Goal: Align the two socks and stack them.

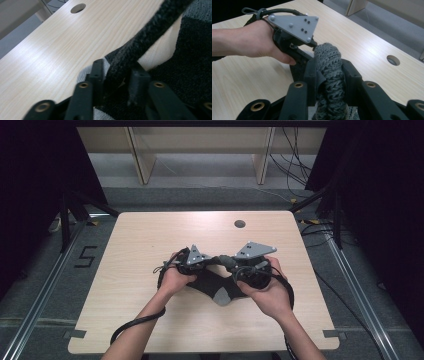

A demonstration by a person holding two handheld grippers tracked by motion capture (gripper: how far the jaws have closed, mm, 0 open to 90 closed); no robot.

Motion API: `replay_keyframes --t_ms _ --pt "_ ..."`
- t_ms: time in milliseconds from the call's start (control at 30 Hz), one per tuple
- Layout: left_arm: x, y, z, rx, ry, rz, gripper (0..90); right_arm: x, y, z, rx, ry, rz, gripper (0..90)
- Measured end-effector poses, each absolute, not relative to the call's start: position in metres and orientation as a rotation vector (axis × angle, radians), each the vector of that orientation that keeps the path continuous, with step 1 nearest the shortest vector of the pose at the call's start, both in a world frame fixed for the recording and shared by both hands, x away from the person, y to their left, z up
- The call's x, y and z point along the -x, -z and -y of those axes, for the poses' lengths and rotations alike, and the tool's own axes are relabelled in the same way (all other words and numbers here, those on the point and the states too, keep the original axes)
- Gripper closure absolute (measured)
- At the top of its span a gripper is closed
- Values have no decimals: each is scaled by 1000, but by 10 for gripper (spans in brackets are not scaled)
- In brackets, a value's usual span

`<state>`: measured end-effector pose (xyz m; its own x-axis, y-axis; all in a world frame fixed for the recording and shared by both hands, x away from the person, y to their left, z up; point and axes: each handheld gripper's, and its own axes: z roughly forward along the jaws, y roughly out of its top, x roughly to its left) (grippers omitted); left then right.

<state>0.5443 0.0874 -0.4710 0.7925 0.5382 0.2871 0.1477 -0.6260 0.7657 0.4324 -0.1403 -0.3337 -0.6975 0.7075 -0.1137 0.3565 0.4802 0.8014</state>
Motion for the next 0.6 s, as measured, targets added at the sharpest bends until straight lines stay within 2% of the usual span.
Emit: replay_keyframes --t_ms 200,400,600 --pt "-538 445 -101 -2171 -712 -464 765 -434 329 154 -911 -1132 -2254 703" --pt "-522 417 -114 -2256 -733 -392 794 -434 326 167 -914 -1148 -2226 701" --pt "-495 404 -128 -2332 -646 -388 799 -425 339 174 -938 -1159 -2264 699"
